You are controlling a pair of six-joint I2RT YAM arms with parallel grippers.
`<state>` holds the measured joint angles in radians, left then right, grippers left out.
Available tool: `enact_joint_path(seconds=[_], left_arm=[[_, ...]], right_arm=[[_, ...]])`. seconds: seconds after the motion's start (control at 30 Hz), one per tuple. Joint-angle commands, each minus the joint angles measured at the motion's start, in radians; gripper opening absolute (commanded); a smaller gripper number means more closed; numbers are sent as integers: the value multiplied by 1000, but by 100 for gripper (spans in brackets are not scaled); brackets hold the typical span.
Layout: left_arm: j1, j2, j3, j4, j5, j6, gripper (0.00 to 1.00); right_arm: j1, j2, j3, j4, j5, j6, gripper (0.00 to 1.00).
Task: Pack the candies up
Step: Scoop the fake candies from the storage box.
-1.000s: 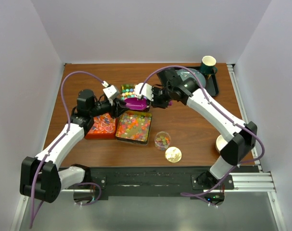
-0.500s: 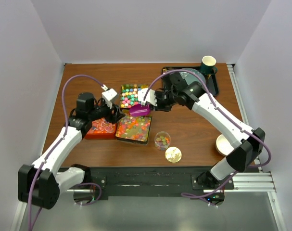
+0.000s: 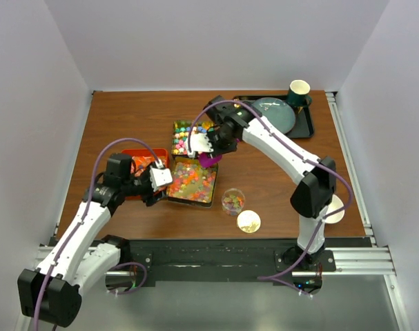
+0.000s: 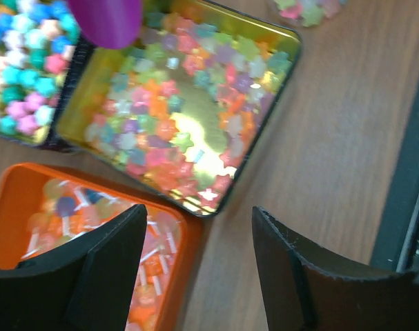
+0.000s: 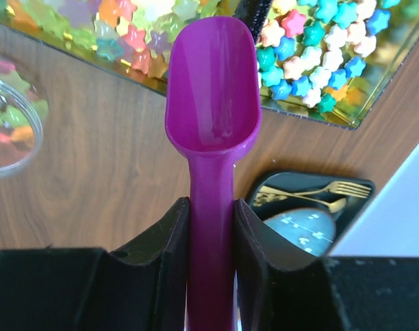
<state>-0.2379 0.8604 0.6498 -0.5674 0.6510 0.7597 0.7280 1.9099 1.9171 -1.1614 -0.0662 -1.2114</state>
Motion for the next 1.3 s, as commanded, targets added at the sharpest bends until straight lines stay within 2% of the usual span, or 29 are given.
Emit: enact_joint_path(seconds=[0.0,0.27,0.5,0.73,0.93,1.27], left_arm=[[5,-3,-53,7,116,86,66],[3,-86,-185,87,107,49,65],[5,-70,-180,11,18,112,63],[-20,-144,-187,-66,16,151,63],[-15,-219,-217,-69,10,167,62],[6,-104,-193,32,50,101,60]], right_arm=[[66,37,111,-105,143,-36,0],[143,103,109,-81,328,19,0],[201,178,143,-50,416,95,0],[251,236,183,-61,342,180,0],[260,216,103,-50,296,155,0],[254,218,46,-29,250,84,0]])
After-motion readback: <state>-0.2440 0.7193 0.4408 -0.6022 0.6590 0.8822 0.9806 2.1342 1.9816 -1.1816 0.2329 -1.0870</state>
